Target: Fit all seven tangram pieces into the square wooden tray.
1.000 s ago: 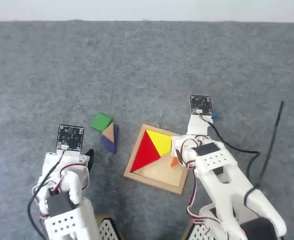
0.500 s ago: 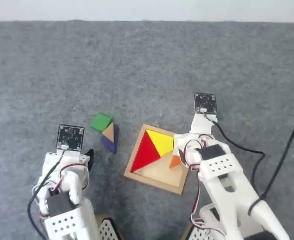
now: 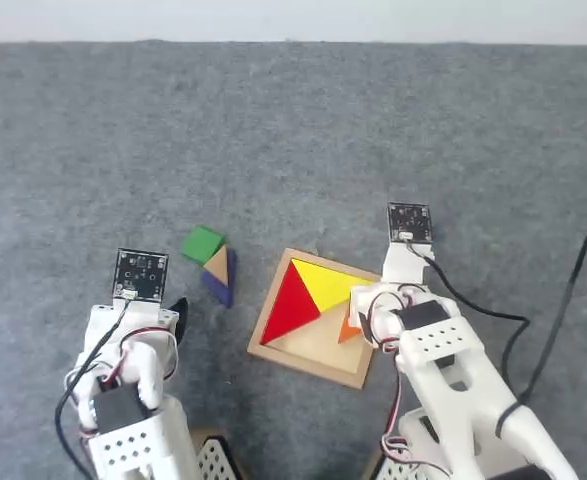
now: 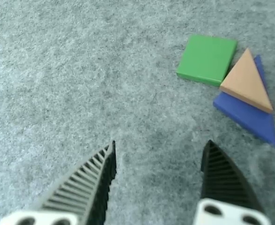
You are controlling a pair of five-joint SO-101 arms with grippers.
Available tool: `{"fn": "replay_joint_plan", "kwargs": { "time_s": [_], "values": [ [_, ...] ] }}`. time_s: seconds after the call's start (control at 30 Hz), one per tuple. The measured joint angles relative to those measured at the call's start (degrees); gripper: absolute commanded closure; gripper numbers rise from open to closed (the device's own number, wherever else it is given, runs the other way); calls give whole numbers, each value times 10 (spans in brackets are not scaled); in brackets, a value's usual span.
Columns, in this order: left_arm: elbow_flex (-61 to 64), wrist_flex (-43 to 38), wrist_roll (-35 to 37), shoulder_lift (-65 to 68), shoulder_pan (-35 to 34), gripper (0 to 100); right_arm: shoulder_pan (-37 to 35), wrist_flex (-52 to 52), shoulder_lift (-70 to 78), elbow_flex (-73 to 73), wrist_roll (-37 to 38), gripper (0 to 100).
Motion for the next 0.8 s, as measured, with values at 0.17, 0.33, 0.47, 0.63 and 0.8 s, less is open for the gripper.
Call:
{"fn": "replay_joint_plan", "kwargs": {
  "time_s": [0.17, 0.33, 0.47, 0.63, 0.8],
  "values": [
    [0, 0, 0, 0, 0, 719, 42, 0, 0, 0, 0, 779],
    [0, 0, 0, 0, 0, 719, 68, 0, 0, 0, 0, 779],
    [0, 0, 0, 0, 0, 719, 91, -1, 0, -26, 1, 775],
    [0, 0, 0, 0, 0, 719, 186, 4, 0, -91, 97, 775],
    [0, 0, 0, 0, 0, 719, 236, 64, 21, -171, 183, 775]
  ]
}}
